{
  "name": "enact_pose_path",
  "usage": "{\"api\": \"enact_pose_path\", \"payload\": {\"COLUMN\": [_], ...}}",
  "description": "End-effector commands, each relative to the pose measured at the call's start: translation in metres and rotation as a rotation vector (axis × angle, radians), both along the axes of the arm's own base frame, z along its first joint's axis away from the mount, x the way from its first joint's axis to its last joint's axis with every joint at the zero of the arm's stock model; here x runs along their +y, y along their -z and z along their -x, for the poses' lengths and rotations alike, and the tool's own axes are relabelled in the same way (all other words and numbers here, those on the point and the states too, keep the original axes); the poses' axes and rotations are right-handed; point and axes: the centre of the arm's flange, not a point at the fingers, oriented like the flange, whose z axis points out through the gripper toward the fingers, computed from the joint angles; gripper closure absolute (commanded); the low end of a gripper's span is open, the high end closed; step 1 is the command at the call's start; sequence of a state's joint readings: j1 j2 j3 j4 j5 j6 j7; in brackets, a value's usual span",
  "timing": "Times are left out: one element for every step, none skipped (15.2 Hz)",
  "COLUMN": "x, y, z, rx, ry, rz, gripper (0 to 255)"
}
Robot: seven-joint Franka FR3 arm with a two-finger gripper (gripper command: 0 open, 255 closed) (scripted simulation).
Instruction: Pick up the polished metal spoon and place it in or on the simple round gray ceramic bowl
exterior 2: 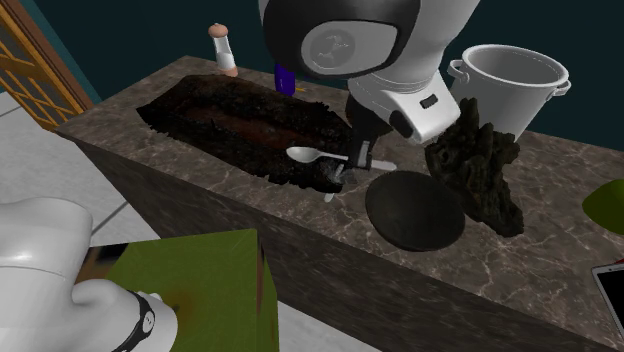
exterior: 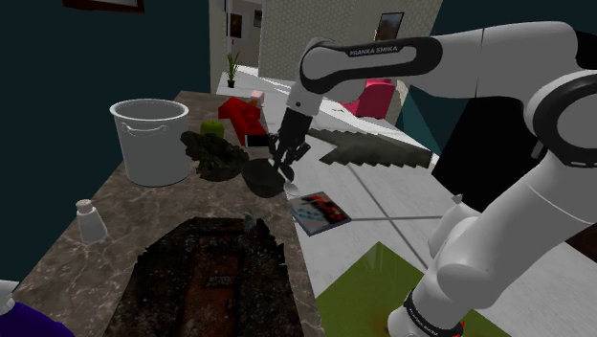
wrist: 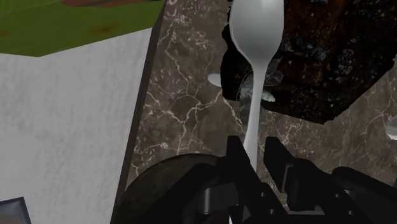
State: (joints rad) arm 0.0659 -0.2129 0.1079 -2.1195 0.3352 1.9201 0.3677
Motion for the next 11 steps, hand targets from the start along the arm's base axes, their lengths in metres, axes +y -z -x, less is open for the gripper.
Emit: {"api": "enact_pose_path", "payload": {"x": [-0.012, -0.019, -0.025, -0.032, -0.038, -0.045, -0.051, -0.058, -0.065, -0.071, -0.077], "y": [-0.002, -0.004, -0.005, -0.006, -0.007, -0.008, -0.01, -0.011, -0.012, -0.013, -0.014], "z": [-0.021, -0.033, -0.044, -0.056, -0.067, -0.078, -0.09, -0.101, -0.113, -0.124, -0.134], "rx": [0.0, 0.0, 0.0, 0.0, 0.0, 0.0, 0.0, 0.0, 0.0, 0.0, 0.0], "ry": [0.0, 0.0, 0.0, 0.0, 0.0, 0.0, 0.0, 0.0, 0.0, 0.0, 0.0], "rz": [0.0, 0.0, 0.0, 0.0, 0.0, 0.0, 0.0, 0.0, 0.0, 0.0, 0.0], "gripper": [255, 255, 255, 255, 255, 255, 255, 255, 255, 255, 255]}}
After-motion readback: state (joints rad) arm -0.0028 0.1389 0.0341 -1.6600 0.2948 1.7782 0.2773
